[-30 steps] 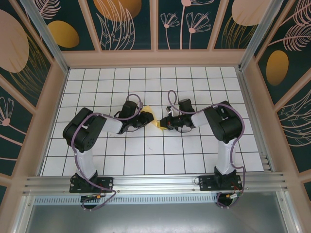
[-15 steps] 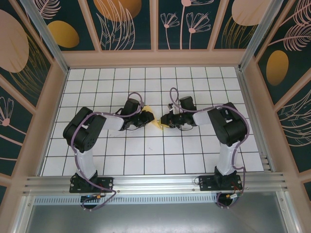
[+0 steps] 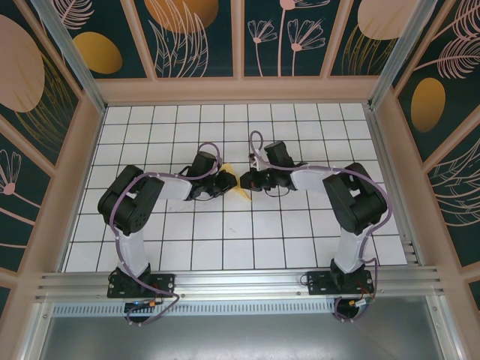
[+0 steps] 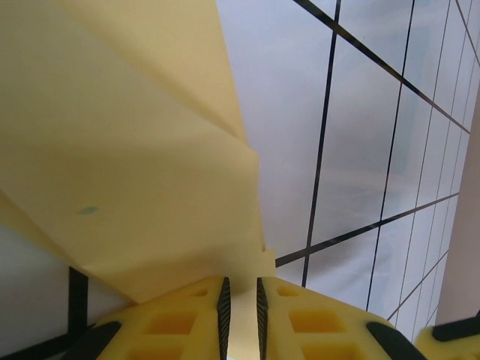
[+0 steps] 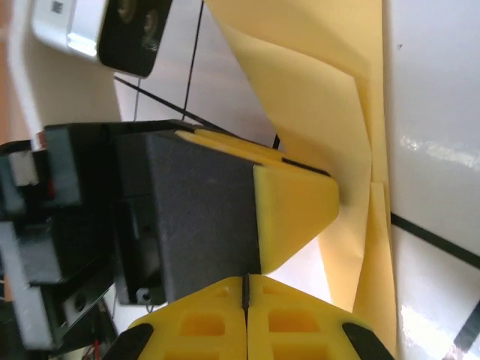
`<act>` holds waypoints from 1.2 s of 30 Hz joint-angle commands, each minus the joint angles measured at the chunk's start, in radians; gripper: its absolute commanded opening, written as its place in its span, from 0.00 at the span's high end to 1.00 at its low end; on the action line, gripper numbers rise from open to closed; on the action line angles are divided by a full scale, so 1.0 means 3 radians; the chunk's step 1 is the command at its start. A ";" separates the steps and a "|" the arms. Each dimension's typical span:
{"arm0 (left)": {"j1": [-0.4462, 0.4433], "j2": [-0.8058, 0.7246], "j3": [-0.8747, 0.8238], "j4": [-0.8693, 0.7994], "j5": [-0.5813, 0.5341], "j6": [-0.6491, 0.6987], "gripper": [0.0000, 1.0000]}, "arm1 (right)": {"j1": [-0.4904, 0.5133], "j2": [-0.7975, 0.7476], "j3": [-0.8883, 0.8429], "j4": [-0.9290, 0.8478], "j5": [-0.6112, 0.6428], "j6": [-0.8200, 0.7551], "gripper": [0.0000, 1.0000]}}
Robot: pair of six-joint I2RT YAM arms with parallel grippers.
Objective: Fold a paper plane with a square sheet of paper (pick it up from the middle)
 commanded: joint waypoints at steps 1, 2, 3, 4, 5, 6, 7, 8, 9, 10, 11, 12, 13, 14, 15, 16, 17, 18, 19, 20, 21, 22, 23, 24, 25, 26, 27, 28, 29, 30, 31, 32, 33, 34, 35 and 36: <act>0.0007 0.0201 0.0000 -0.0237 -0.0340 0.0113 0.82 | 0.0046 0.0148 0.0119 -0.0272 0.0228 -0.0085 0.97; 0.0009 0.0201 -0.0002 -0.0234 -0.0345 0.0120 0.82 | 0.0056 0.0172 0.0140 -0.0307 0.0247 -0.0096 0.97; 0.0007 0.0204 0.0000 -0.0239 -0.0347 0.0118 0.82 | 0.0064 0.0187 0.0156 -0.0327 0.0255 -0.0108 0.98; 0.0007 0.0204 -0.0002 -0.0238 -0.0345 0.0118 0.83 | 0.0076 0.0209 0.0172 -0.0358 0.0261 -0.0117 0.98; 0.0007 0.0204 -0.0002 -0.0240 -0.0348 0.0116 0.83 | 0.0074 0.0229 0.0192 -0.0387 0.0273 -0.0127 0.98; 0.0007 0.0204 0.0003 -0.0239 -0.0349 0.0119 0.83 | 0.0081 0.0243 0.0203 -0.0406 0.0276 -0.0134 0.98; 0.0007 0.0205 -0.0001 -0.0242 -0.0350 0.0120 0.84 | 0.0087 0.0258 0.0225 -0.0437 0.0278 -0.0142 0.98; 0.0007 0.0206 -0.0002 -0.0240 -0.0354 0.0118 0.84 | 0.0097 0.0270 0.0235 -0.0465 0.0283 -0.0162 0.98; 0.0007 0.0204 -0.0002 -0.0240 -0.0359 0.0116 0.84 | 0.0103 0.0271 0.0240 -0.0478 0.0292 -0.0172 0.98; 0.0008 0.0206 -0.0002 -0.0239 -0.0360 0.0120 0.84 | 0.0108 0.0267 0.0229 -0.0479 0.0303 -0.0179 0.99; 0.0007 0.0202 -0.0004 -0.0244 -0.0365 0.0118 0.84 | 0.0107 0.0257 0.0216 -0.0486 0.0315 -0.0179 0.99; 0.0007 0.0204 -0.0002 -0.0248 -0.0368 0.0121 0.85 | 0.0103 0.0248 0.0204 -0.0487 0.0331 -0.0184 0.99; 0.0007 0.0201 -0.0005 -0.0249 -0.0372 0.0122 0.85 | 0.0101 0.0228 0.0184 -0.0491 0.0353 -0.0184 0.99; 0.0007 0.0206 -0.0006 -0.0252 -0.0374 0.0129 0.85 | 0.0093 0.0193 0.0153 -0.0476 0.0390 -0.0180 0.99; 0.0007 0.0199 -0.0010 -0.0256 -0.0377 0.0126 0.85 | 0.0085 0.0145 0.0106 -0.0443 0.0435 -0.0167 1.00; 0.0007 0.0196 -0.0012 -0.0255 -0.0383 0.0132 0.85 | 0.0070 0.0073 0.0039 -0.0387 0.0471 -0.0149 1.00; 0.0007 0.0192 -0.0017 -0.0255 -0.0386 0.0131 0.85 | 0.0054 0.0009 -0.0009 -0.0341 0.0466 -0.0142 1.00; 0.0007 0.0190 -0.0022 -0.0259 -0.0390 0.0138 0.85 | 0.0043 -0.0037 -0.0034 -0.0311 0.0446 -0.0142 0.99; 0.0007 0.0190 -0.0020 -0.0256 -0.0386 0.0140 0.85 | 0.0041 -0.0072 -0.0044 -0.0308 0.0424 -0.0151 0.99; 0.0007 0.0195 -0.0013 -0.0257 -0.0383 0.0138 0.85 | 0.0041 -0.0084 -0.0032 -0.0318 0.0398 -0.0173 0.98; 0.0007 0.0195 -0.0015 -0.0255 -0.0380 0.0140 0.85 | 0.0041 -0.0087 -0.0020 -0.0332 0.0379 -0.0183 0.98; 0.0007 0.0195 -0.0011 -0.0250 -0.0381 0.0140 0.85 | 0.0050 -0.0078 0.0001 -0.0351 0.0366 -0.0189 0.98; 0.0007 0.0194 -0.0012 -0.0250 -0.0380 0.0137 0.85 | 0.0056 -0.0062 0.0021 -0.0362 0.0351 -0.0199 0.98; 0.0007 0.0191 -0.0009 -0.0250 -0.0379 0.0140 0.85 | 0.0073 -0.0050 0.0041 -0.0375 0.0338 -0.0208 0.98; 0.0007 0.0190 -0.0009 -0.0251 -0.0380 0.0138 0.85 | 0.0084 -0.0034 0.0056 -0.0377 0.0335 -0.0219 0.98; 0.0007 0.0190 -0.0011 -0.0255 -0.0379 0.0140 0.85 | 0.0103 -0.0026 0.0073 -0.0388 0.0333 -0.0232 0.98; 0.0010 0.0186 -0.0011 -0.0255 -0.0380 0.0139 0.85 | 0.0119 -0.0015 0.0094 -0.0404 0.0328 -0.0244 0.98; 0.0007 0.0183 -0.0012 -0.0259 -0.0381 0.0145 0.85 | 0.0132 0.0001 0.0120 -0.0424 0.0329 -0.0255 0.98; 0.0007 0.0185 -0.0015 -0.0260 -0.0379 0.0146 0.85 | 0.0151 0.0007 0.0131 -0.0430 0.0337 -0.0261 0.98; 0.0007 0.0185 -0.0016 -0.0262 -0.0380 0.0145 0.85 | 0.0156 0.0023 0.0144 -0.0437 0.0339 -0.0268 0.98; 0.0007 0.0189 -0.0012 -0.0263 -0.0380 0.0145 0.85 | 0.0171 0.0035 0.0163 -0.0456 0.0340 -0.0279 0.98; 0.0007 0.0186 -0.0010 -0.0261 -0.0380 0.0146 0.85 | 0.0176 0.0053 0.0172 -0.0462 0.0340 -0.0285 0.97; 0.0008 0.0195 -0.0011 -0.0262 -0.0380 0.0145 0.85 | 0.0183 0.0060 0.0174 -0.0471 0.0337 -0.0291 0.97; 0.0007 0.0196 -0.0010 -0.0258 -0.0375 0.0142 0.85 | 0.0181 0.0070 0.0177 -0.0476 0.0347 -0.0303 0.97; 0.0007 0.0190 -0.0012 -0.0255 -0.0377 0.0142 0.85 | 0.0182 0.0086 0.0178 -0.0489 0.0370 -0.0299 0.97; 0.0009 0.0190 -0.0010 -0.0259 -0.0375 0.0142 0.85 | 0.0181 0.0099 0.0187 -0.0514 0.0401 -0.0302 0.97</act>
